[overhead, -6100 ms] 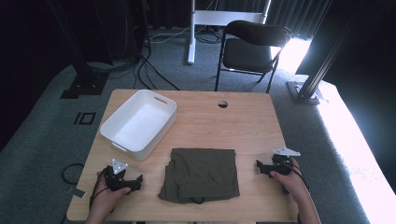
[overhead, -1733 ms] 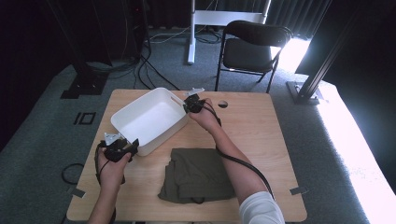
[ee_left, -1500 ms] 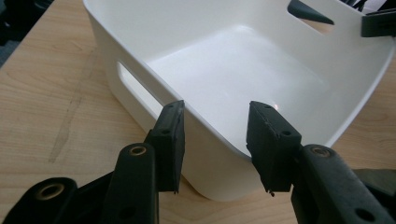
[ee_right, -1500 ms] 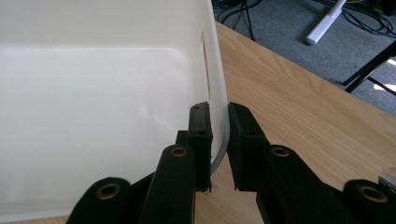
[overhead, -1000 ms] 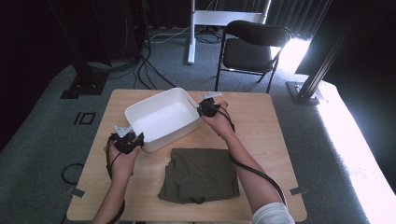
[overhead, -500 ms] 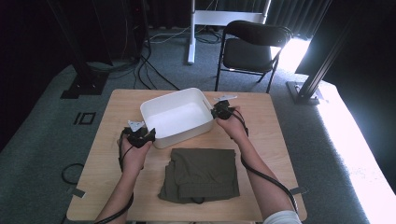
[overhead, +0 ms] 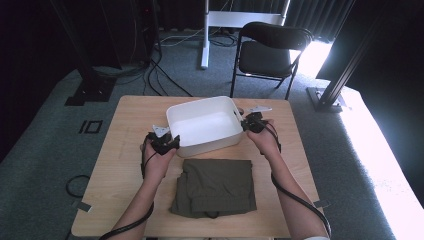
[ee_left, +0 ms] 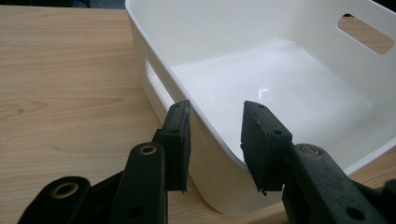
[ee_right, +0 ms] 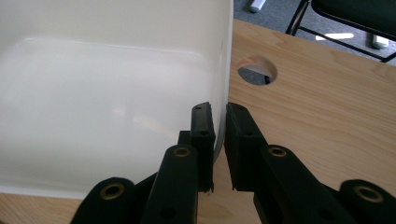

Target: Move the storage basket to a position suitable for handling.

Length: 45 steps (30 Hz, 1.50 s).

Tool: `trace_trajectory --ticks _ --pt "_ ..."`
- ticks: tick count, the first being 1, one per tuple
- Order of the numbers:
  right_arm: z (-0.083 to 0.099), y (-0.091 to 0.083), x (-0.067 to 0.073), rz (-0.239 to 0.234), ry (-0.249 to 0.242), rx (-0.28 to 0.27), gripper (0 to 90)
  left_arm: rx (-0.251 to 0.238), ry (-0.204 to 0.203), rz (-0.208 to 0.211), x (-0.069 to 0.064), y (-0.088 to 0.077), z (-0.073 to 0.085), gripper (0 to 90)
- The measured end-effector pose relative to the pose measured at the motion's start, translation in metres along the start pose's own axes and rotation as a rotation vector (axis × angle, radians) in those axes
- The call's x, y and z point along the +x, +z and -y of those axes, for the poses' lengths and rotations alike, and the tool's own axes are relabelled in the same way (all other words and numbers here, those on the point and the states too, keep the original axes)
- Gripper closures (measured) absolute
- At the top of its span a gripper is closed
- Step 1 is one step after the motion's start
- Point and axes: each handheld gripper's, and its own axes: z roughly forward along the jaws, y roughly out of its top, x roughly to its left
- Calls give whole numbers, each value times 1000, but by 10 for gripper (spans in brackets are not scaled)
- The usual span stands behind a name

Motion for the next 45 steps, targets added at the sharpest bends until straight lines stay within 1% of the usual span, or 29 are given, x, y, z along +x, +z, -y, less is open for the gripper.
trace_trajectory --ticks 2,3,5,6,7,8,10,12,13,15,16,17,18,20,22,25,27,28,32,35,39,43,45 --pt "4 -5 -5 9 9 0 823 1 12 7 -5 3 -1 647" --pt "8 -9 -10 17 26 -3 824 -2 14 9 -8 5 -2 647" --pt "11 -12 -12 20 32 -4 823 -2 29 18 -13 9 -3 647" --pt "13 -15 -15 23 43 -4 824 -2 29 22 -16 11 -4 647" --pt "13 -15 -15 23 43 -4 824 -2 29 22 -16 11 -4 647" --pt "15 -17 -17 27 53 -6 824 -2 39 29 -21 15 -5 647" --pt "25 -28 -26 42 83 -17 824 -3 49 35 -26 19 -7 647" --pt "28 -31 -28 47 91 -18 825 -2 56 48 -30 22 -8 647" --pt "30 -33 -30 49 104 -21 825 -1 54 57 -32 24 -8 646" --pt "35 -39 -35 55 115 -26 830 3 44 74 -36 29 -9 643" --pt "39 -44 -38 54 127 -29 829 5 49 78 -37 30 -9 642" --pt "39 -44 -38 54 127 -29 829 3 56 81 -39 32 -10 642" --pt "43 -49 -40 69 126 -29 832 1 64 82 -42 33 -10 642" --pt "45 -51 -41 73 127 -31 832 2 81 84 -46 35 -10 642" --pt "49 -55 -43 76 140 -34 832 5 93 89 -49 38 -12 643" --pt "54 -61 -45 83 145 -38 829 15 102 102 -53 41 -13 642" --pt "58 -65 -47 85 154 -40 829 29 132 100 -57 45 -11 646" --pt "59 -66 -48 88 159 -41 829 20 119 106 -59 46 -10 643" --pt "66 -72 -53 91 185 -50 829 27 124 129 -64 48 -11 645" --pt "70 -76 -56 89 205 -57 829 30 131 133 -66 50 -12 646" --pt "73 -79 -56 85 218 -63 828 31 138 128 -68 53 -14 647" --pt "75 -81 -58 75 232 -65 827 32 135 135 -68 53 -14 645" --pt "75 -82 -59 71 222 -66 816 28 118 162 -65 51 -15 630"
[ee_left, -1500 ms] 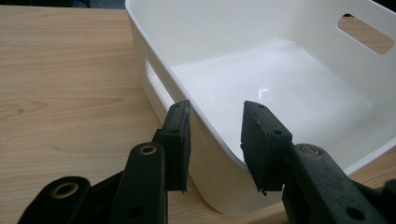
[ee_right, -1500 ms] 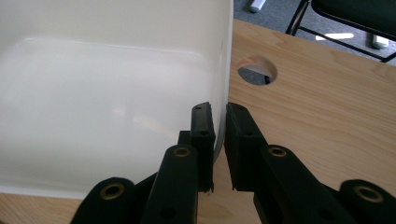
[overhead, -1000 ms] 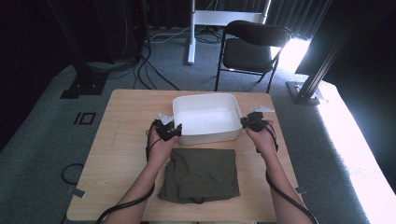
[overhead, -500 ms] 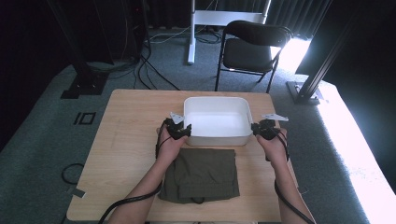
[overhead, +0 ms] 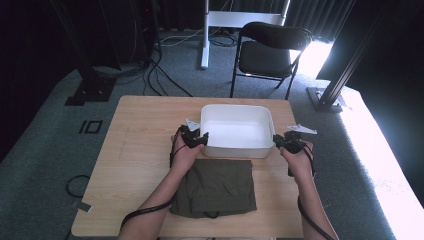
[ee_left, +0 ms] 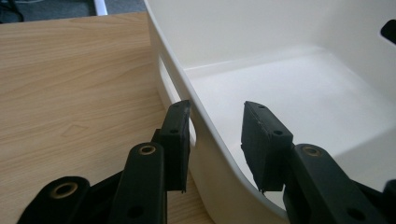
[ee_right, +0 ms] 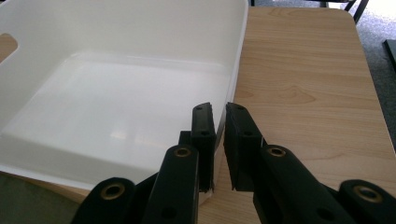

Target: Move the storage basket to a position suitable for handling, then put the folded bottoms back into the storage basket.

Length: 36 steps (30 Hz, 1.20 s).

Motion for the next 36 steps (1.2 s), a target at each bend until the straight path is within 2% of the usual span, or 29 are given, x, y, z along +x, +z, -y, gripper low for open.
trace_trajectory --ticks 3,5,9,11,15,18,25,31,36 --pt "0 0 1 -5 -13 -14 711 -7 0 -2 2 -3 -1 596" --pt "-1 -1 1 -13 -15 -27 701 -10 6 -7 3 -5 -2 589" --pt "-5 -3 0 -43 -41 -53 528 -2 15 16 5 -12 -4 491" --pt "-7 -5 2 -52 -48 -97 452 -5 13 28 6 -16 -6 414" --pt "-12 -10 6 -92 -44 -115 297 -21 -5 46 6 -27 -11 383" --pt "-13 -15 12 -116 -54 -126 216 -35 9 70 4 -36 -14 366" --pt "-12 -25 26 -151 -82 -127 203 -20 37 141 -1 -56 -15 310" --pt "-7 -32 37 -201 -97 -121 149 -10 61 160 0 -71 -11 295" --pt "-1 -39 45 -226 -116 -126 149 -18 53 179 2 -82 -6 268"
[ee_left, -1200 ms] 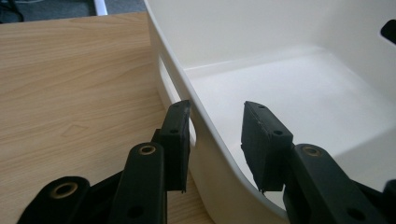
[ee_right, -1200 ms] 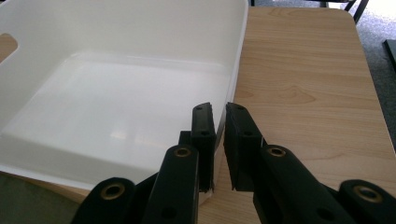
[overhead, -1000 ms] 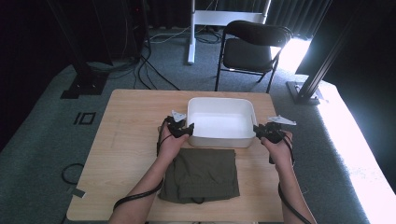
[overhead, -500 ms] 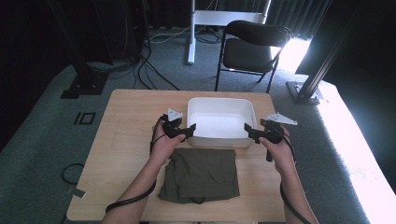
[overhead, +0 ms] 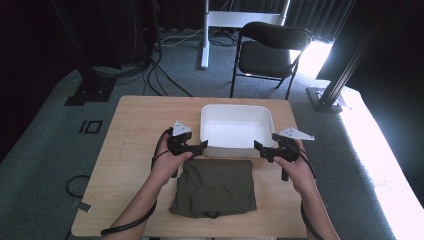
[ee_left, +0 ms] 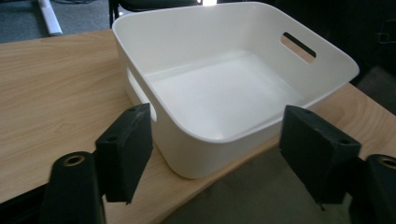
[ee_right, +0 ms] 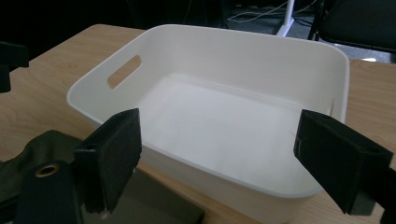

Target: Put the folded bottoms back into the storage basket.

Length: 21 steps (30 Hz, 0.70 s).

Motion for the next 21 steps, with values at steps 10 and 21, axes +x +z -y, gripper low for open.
trace_trajectory --ticks 10,21 --pt "12 -17 25 -62 -45 -20 136 47 58 14 -6 -15 16 206" --pt "46 -23 47 -120 -89 19 136 90 87 33 -11 -19 39 189"
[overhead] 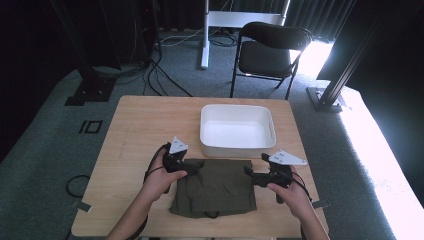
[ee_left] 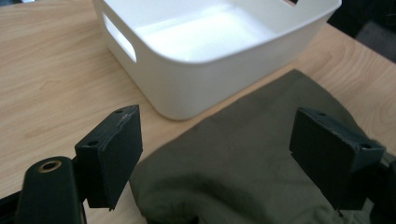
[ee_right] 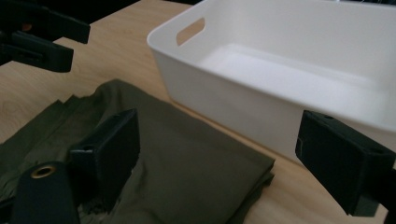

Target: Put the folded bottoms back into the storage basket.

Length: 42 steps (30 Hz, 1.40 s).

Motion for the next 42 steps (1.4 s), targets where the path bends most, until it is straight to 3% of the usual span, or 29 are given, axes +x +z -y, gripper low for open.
trace_trajectory --ticks 6,10,13,15,23,35,39,42 --pt "29 9 4 -9 13 61 136 46 12 13 -5 2 18 175" --pt "45 19 8 -6 21 106 136 85 -9 15 -6 4 34 174" --pt "50 24 9 8 15 126 136 101 -22 11 -4 4 42 174" --pt "55 30 10 21 18 141 136 122 -60 9 -2 4 56 174" --pt "67 39 14 22 60 163 136 170 -65 18 -4 11 73 160" --pt "77 46 18 25 75 200 136 173 -105 -8 -2 23 82 161" --pt "77 47 19 29 72 211 136 146 -70 -29 -5 27 84 161" --pt "77 48 20 42 69 213 135 97 -34 -43 -7 31 89 161"
